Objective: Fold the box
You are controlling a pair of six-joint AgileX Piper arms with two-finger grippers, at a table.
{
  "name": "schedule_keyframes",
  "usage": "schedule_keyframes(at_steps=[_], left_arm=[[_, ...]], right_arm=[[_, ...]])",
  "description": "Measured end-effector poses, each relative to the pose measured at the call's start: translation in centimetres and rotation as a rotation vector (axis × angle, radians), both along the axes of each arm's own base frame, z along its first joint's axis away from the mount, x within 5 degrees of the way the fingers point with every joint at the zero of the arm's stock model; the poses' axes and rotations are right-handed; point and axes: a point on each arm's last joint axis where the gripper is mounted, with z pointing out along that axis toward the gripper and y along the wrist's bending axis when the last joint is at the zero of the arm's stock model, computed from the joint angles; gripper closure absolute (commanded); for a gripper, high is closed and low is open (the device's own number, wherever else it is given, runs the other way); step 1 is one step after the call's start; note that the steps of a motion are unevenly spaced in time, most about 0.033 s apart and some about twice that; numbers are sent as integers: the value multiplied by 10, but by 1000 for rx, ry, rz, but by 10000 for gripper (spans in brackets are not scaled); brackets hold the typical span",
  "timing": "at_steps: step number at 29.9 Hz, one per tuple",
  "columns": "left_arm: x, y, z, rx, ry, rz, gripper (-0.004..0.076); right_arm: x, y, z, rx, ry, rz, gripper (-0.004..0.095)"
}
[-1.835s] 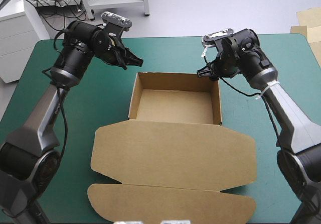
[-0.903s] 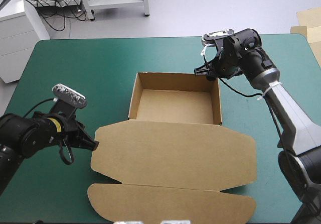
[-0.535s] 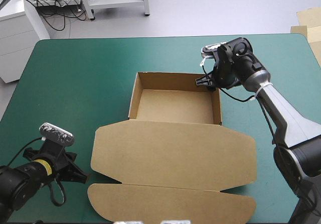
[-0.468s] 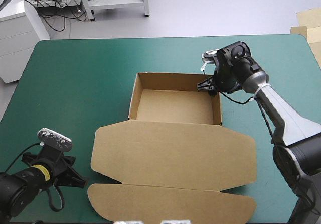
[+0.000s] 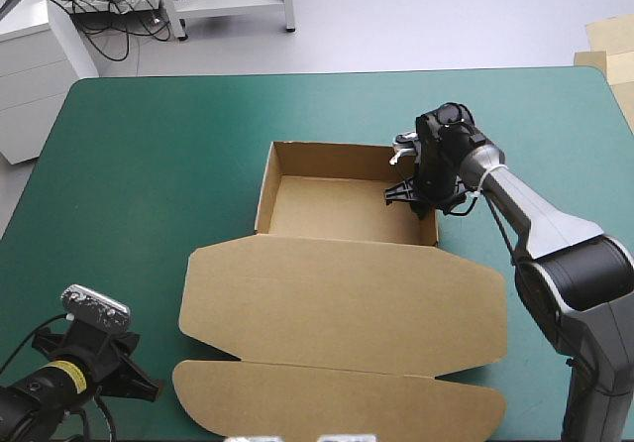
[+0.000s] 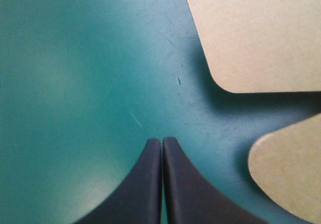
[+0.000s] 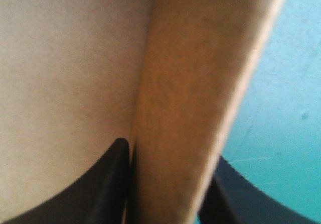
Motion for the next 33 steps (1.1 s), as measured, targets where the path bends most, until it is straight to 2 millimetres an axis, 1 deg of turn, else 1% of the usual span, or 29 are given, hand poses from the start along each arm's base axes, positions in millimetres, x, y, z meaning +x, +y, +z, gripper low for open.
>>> schedule_keyframes(at_steps=[2,5,11,15,21,25,27,29,31,32,33], left_arm=[[-1,0,-5,-2,16,-1,734],[-2,-1,-9,-9,36,-3,734],[-2,-1,-9,-6,42,-2,734],[-2,-1,-9,-6,42,-2,734],[-2,-1,-9,-6,42,-2,734],[-2,-1,-9,-6,42,-2,734],[-2,-1,-9,-6,42,-2,734],[-2,-1,-9,-6,42,-2,734],[-2,-1,-9,-6,42,-2,734],[-2,-1,-9,-6,42,-2,734],[-2,-1,-9,-6,42,-2,734]], right_arm=[[-1,0,2,11,2,5,913],[-1,0,2,6,0,6,928],[-1,-1,3,-6,-7,11,928],[-1,-3,7,6,-21,4,928],[1,-11,12,15,-32,-12,928],[2,-11,15,10,-45,-12,928],[3,-11,18,10,-58,-11,913],[4,-12,19,9,-62,-12,862],[4,-12,19,8,-62,-11,771],[4,-12,19,8,-62,-11,719],[4,-12,19,8,-62,-11,632]])
